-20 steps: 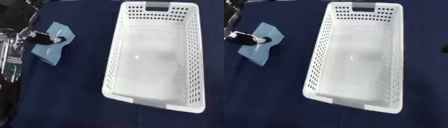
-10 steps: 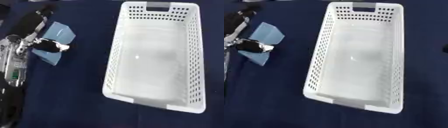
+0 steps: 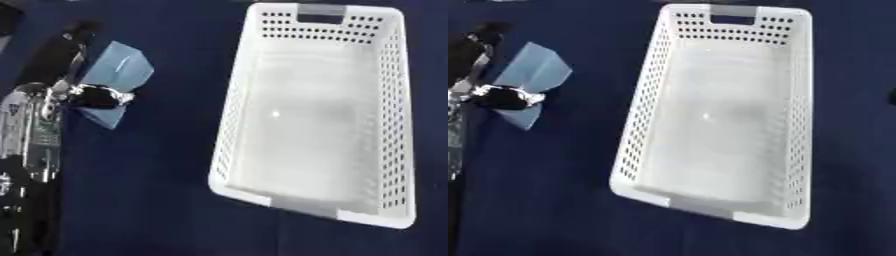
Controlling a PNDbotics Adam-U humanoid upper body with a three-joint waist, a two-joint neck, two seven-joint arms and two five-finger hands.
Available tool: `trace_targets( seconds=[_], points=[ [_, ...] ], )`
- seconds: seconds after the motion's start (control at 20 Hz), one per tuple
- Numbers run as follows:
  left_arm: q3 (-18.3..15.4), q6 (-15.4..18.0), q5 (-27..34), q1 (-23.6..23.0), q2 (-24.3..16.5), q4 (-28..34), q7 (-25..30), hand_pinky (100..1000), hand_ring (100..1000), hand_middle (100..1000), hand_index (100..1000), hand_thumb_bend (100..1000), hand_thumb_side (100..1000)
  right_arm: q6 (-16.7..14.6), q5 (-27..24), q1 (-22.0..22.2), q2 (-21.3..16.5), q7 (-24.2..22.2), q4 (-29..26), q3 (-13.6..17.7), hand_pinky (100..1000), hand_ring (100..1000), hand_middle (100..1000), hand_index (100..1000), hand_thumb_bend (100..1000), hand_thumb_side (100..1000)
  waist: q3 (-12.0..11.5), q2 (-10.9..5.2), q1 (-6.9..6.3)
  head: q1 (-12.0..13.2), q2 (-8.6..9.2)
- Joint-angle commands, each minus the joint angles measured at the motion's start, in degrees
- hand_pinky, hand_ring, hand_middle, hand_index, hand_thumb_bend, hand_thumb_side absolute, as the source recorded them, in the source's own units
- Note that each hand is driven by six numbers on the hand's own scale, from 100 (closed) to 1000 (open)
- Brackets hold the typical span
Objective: Pick up objects on the table and place them in the box.
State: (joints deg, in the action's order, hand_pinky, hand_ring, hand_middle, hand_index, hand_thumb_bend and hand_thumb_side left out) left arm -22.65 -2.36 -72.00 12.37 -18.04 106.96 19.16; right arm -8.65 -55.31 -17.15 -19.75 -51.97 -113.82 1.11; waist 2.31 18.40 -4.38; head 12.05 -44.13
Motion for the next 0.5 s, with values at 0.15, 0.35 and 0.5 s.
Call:
trace_targets(
  seconds=[0.15, 0.35, 0.5],
  points=[
    [-1.07, -0.79, -2.82, 0.02, -0.45, -0.62, -0.58, 861, 894, 937, 1000, 712, 497, -0.32, -0.13, -0.56, -0.48, 0.00, -0.77, 0.42, 825, 740, 831, 984, 100, 805, 0.01, -0.77, 0.15, -0.37, 0.01],
    [-1.42, -0.97, -2.94, 0.06, 0.51, -1.19, -0.55, 850, 886, 929, 1000, 715, 511, -0.37, -0.09, -0.76, -0.54, 0.00, -0.77, 0.35, 824, 739, 830, 981, 100, 810, 0.30, -0.58, -0.01, -0.53, 0.01],
    [-1.76, -1.01, -3.17, 0.08, 1.75, -1.59, -0.39, 847, 882, 925, 999, 666, 535, -0.38, -0.17, -1.01, -0.58, 0.00, -0.77, 0.31, 824, 739, 830, 981, 100, 805, 0.67, -0.41, -0.16, -0.65, 0.01]
  ],
)
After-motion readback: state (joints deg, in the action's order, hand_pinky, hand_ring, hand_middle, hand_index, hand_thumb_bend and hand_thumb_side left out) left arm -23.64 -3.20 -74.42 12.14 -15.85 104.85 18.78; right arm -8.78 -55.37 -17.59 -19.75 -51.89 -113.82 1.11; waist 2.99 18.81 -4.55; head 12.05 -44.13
